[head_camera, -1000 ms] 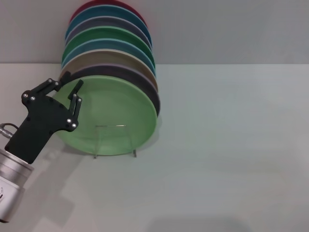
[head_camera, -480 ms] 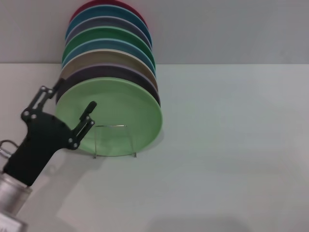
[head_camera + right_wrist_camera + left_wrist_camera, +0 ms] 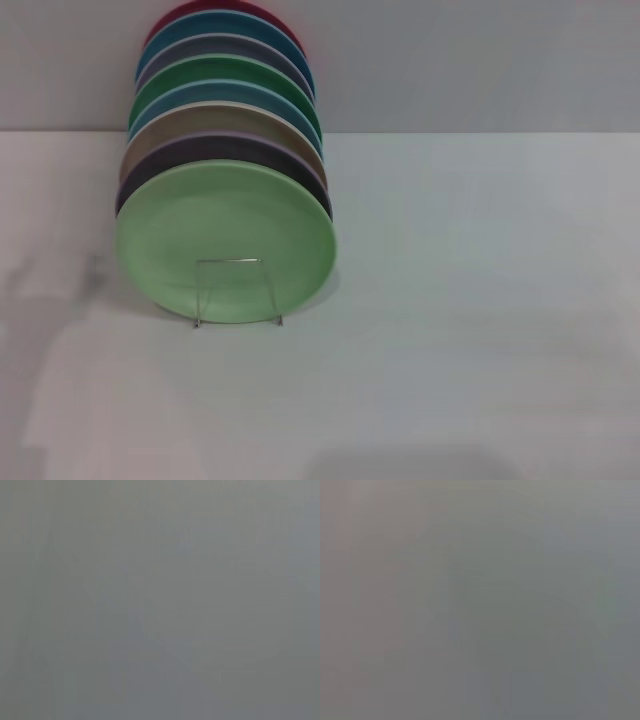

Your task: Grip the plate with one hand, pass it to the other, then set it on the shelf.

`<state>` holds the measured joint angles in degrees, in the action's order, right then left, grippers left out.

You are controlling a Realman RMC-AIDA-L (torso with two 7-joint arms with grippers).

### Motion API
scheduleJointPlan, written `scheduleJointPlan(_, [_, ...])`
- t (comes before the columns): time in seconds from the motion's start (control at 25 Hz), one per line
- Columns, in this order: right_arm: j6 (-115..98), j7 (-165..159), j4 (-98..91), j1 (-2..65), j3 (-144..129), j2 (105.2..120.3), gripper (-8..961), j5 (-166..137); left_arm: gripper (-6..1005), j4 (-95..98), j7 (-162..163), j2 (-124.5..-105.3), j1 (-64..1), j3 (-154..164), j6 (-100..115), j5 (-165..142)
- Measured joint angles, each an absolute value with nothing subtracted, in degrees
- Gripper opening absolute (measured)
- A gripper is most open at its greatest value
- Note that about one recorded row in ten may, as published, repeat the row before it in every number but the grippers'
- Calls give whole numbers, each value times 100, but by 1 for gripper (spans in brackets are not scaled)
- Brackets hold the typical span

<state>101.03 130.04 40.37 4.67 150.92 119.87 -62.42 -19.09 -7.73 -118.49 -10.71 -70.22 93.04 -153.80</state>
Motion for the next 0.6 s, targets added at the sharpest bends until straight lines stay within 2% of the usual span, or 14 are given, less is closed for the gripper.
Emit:
scheduleJointPlan(0.12, [10010,13743,3511,568,15093,11988,683,-6076,808,-1722,-588,-11855,-1151,-7122,9231,-15243])
scheduleJointPlan(0.2, [9679,14906,2520,751,15102,11989,684,-5466,808,-1216,-249,-11874,-1340,-7270,9029,-14818])
scheduleJointPlan(0.4, [9003,15380,1709,977,15095,11989,683,-4638,808,-1210,-192,-11879,-1296,-7270,8945,-14730])
scheduleJointPlan(0.6, [8850,15408,1623,1045,15028,11988,682,-4638,808,-1206,-189,-11880,-1286,-7259,8936,-14725])
